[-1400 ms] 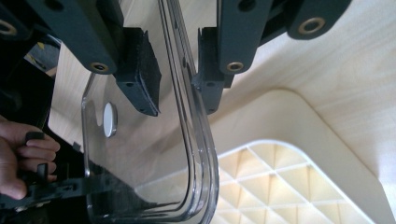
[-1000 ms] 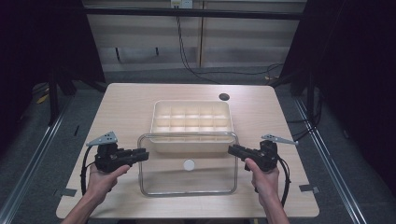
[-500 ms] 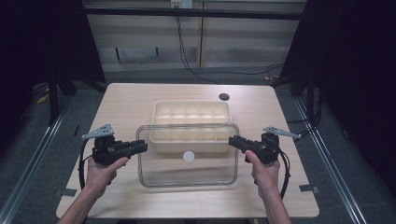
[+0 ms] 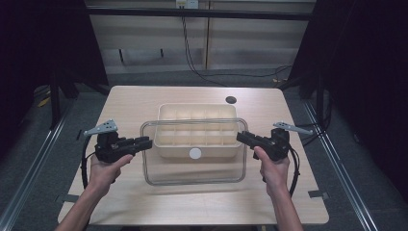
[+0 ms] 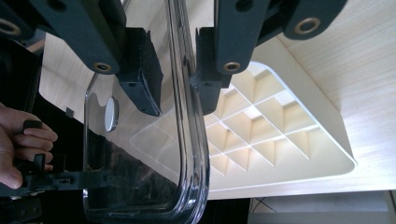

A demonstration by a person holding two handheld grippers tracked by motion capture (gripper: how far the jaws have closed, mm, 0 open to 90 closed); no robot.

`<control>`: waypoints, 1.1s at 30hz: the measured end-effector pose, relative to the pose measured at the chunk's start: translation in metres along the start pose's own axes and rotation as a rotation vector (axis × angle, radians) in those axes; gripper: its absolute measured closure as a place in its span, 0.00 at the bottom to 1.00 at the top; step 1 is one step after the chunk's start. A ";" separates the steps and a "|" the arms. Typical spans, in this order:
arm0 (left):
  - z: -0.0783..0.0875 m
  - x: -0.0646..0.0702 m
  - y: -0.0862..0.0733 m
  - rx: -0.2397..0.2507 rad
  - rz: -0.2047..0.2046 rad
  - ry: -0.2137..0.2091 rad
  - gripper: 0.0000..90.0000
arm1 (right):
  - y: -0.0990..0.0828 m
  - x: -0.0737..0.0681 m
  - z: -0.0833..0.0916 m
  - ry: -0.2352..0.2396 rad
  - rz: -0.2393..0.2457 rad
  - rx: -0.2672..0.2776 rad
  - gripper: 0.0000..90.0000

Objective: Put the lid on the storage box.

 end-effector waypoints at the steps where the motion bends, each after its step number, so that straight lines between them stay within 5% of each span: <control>1: 0.000 0.000 0.000 0.000 0.000 0.000 0.80 | 0.001 0.001 -0.001 -0.004 0.005 0.002 0.74; 6: -0.001 -0.002 0.007 0.012 0.009 -0.001 0.80 | 0.009 0.001 -0.005 0.013 -0.021 0.024 0.74; 33: -0.012 -0.019 0.046 0.036 -0.038 0.044 0.79 | 0.038 0.003 -0.028 -0.002 0.046 0.020 0.74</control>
Point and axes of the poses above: each handheld gripper's, and its own axes: z roughly backward along the jaws, y roughly out of its top, x roughly to its right, the point moved 9 cm from there along -z, roughly forward along the jaws, and after that the axes turned 12 degrees about x, right-handed, at the moved point
